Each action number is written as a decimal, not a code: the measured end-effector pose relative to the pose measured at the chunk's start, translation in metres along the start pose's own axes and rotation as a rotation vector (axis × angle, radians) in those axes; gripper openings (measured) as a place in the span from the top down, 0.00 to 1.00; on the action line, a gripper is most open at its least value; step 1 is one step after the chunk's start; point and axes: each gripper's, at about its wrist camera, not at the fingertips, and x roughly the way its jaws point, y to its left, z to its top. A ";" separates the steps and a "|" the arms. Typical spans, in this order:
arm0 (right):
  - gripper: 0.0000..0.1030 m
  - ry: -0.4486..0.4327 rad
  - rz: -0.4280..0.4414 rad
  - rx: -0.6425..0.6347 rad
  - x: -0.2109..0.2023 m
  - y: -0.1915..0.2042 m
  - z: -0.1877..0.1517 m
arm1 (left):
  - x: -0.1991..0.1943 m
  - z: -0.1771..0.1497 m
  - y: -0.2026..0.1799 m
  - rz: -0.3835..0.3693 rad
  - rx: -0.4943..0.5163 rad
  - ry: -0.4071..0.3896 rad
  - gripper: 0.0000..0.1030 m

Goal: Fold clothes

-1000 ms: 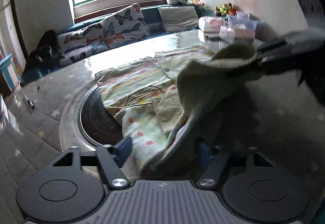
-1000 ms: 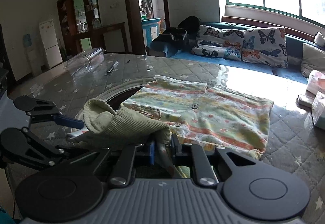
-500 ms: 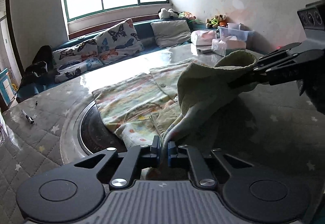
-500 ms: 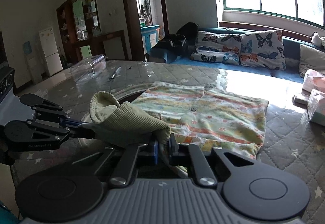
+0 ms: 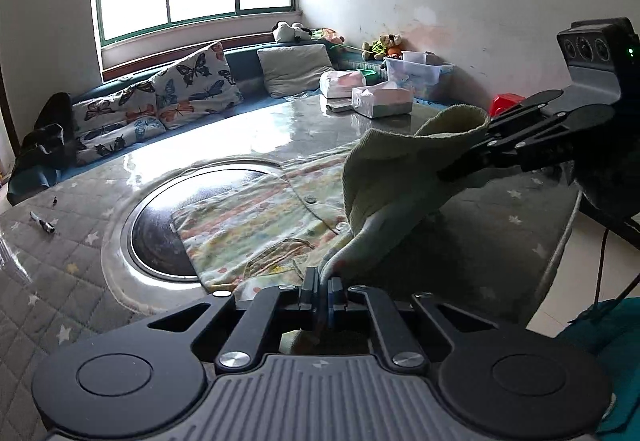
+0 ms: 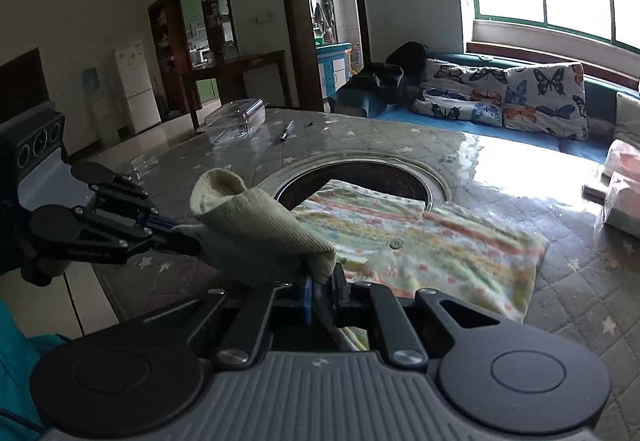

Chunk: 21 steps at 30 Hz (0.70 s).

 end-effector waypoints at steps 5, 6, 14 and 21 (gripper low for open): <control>0.93 -0.016 -0.023 0.004 0.014 -0.014 0.024 | 0.010 0.017 0.016 0.005 -0.041 -0.026 0.95; 0.93 -0.019 -0.029 -0.003 0.017 -0.018 0.030 | 0.013 0.022 0.021 0.007 -0.045 -0.032 0.95; 0.93 -0.003 -0.054 -0.014 0.066 -0.061 0.077 | 0.065 0.071 0.079 0.020 -0.143 -0.018 0.95; 0.93 0.075 -0.117 0.033 0.136 -0.103 0.093 | 0.142 0.092 0.123 0.044 -0.223 0.086 0.95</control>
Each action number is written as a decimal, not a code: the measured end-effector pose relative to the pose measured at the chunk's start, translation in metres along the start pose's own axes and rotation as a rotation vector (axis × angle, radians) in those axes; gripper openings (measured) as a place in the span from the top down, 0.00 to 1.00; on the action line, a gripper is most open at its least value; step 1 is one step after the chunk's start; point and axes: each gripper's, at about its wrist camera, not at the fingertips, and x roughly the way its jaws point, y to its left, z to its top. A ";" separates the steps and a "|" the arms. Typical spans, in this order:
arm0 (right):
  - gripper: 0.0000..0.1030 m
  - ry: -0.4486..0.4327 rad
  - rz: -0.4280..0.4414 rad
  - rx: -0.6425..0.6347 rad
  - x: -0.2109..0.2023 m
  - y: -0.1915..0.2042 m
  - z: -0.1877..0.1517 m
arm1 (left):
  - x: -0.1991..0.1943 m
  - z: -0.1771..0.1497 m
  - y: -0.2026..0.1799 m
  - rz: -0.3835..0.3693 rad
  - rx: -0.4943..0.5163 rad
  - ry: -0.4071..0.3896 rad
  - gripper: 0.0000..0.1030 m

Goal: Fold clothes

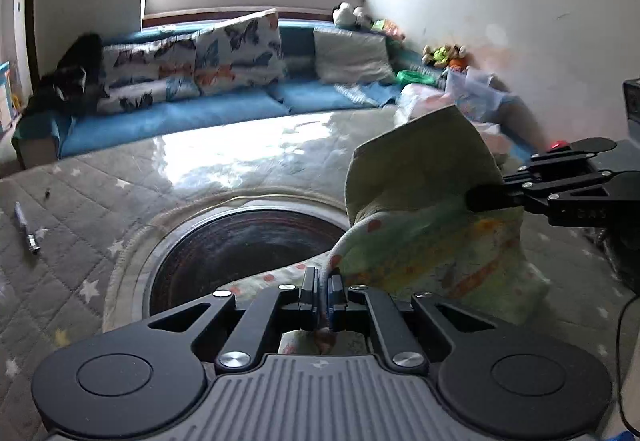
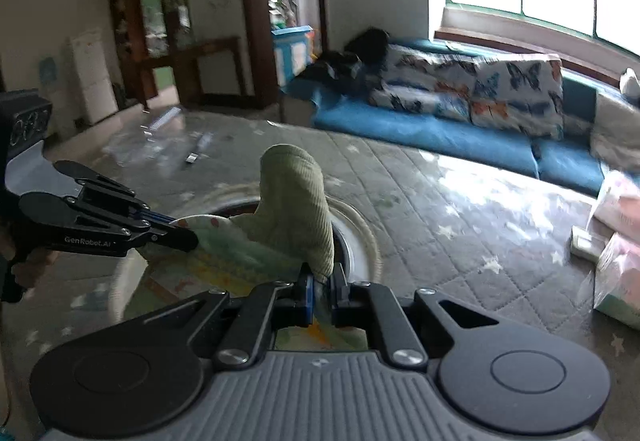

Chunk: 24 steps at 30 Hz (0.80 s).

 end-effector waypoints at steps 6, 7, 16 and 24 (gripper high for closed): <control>0.75 0.035 -0.079 0.094 0.047 -0.023 -0.018 | 0.046 -0.006 0.012 0.056 -0.049 0.063 0.87; 0.71 0.034 -0.101 0.110 0.051 -0.028 -0.023 | 0.050 -0.008 0.014 0.071 -0.059 0.067 0.86; 0.54 -0.041 -0.135 0.211 0.013 -0.041 -0.064 | 0.049 -0.017 0.027 0.240 -0.152 0.044 0.42; 0.48 -0.004 -0.107 0.283 0.012 -0.049 -0.087 | 0.020 -0.020 -0.013 0.206 -0.129 -0.045 0.07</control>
